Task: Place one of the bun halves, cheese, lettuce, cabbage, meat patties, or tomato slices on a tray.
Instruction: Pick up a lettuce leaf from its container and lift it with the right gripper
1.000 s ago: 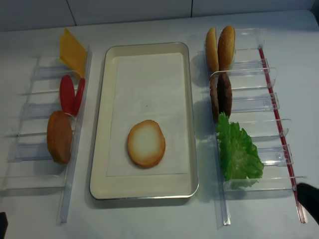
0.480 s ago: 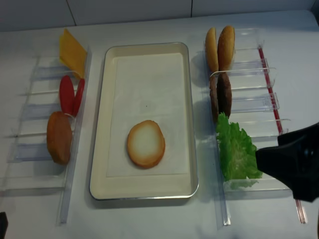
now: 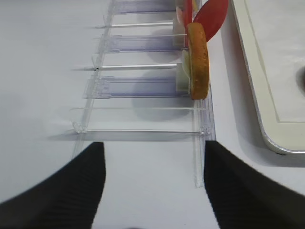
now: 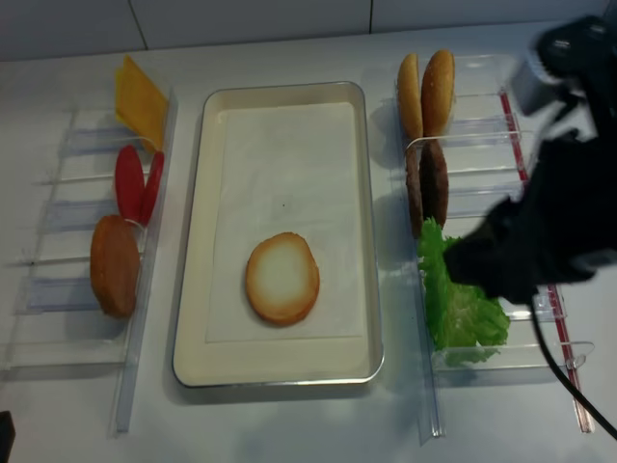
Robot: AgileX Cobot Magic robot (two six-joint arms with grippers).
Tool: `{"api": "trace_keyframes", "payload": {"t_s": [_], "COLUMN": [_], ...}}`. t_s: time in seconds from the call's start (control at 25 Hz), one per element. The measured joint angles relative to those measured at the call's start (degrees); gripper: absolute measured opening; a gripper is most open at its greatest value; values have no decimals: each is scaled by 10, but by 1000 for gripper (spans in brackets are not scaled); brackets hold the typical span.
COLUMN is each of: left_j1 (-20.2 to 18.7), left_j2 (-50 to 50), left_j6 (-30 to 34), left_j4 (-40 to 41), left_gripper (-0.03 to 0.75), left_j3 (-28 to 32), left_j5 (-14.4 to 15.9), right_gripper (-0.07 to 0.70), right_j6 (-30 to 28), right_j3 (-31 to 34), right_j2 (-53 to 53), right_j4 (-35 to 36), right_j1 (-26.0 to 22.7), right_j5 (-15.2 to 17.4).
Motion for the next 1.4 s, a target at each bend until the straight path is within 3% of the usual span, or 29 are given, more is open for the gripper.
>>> {"api": "trace_keyframes", "payload": {"t_s": [0.16, 0.4, 0.64, 1.2, 1.4], "left_j1": [0, 0, 0, 0, 0], "left_j2": [0, 0, 0, 0, 0], "left_j6": [0, 0, 1, 1, 1], "left_j4": [0, 0, 0, 0, 0], "left_gripper": [438, 438, 438, 438, 438], "left_j3": [0, 0, 0, 0, 0], "left_j5": [0, 0, 0, 0, 0], "right_gripper": [430, 373, 349, 344, 268], "right_j6": [90, 151, 175, 191, 191], "right_j3": [-42, -72, -72, -73, -73], "right_j2": [63, 141, 195, 231, 234], "right_j4": [-87, -108, -131, -154, -167], "right_j1": [53, 68, 68, 68, 68], "right_j5": [-1, -1, 8, -20, -26]}}
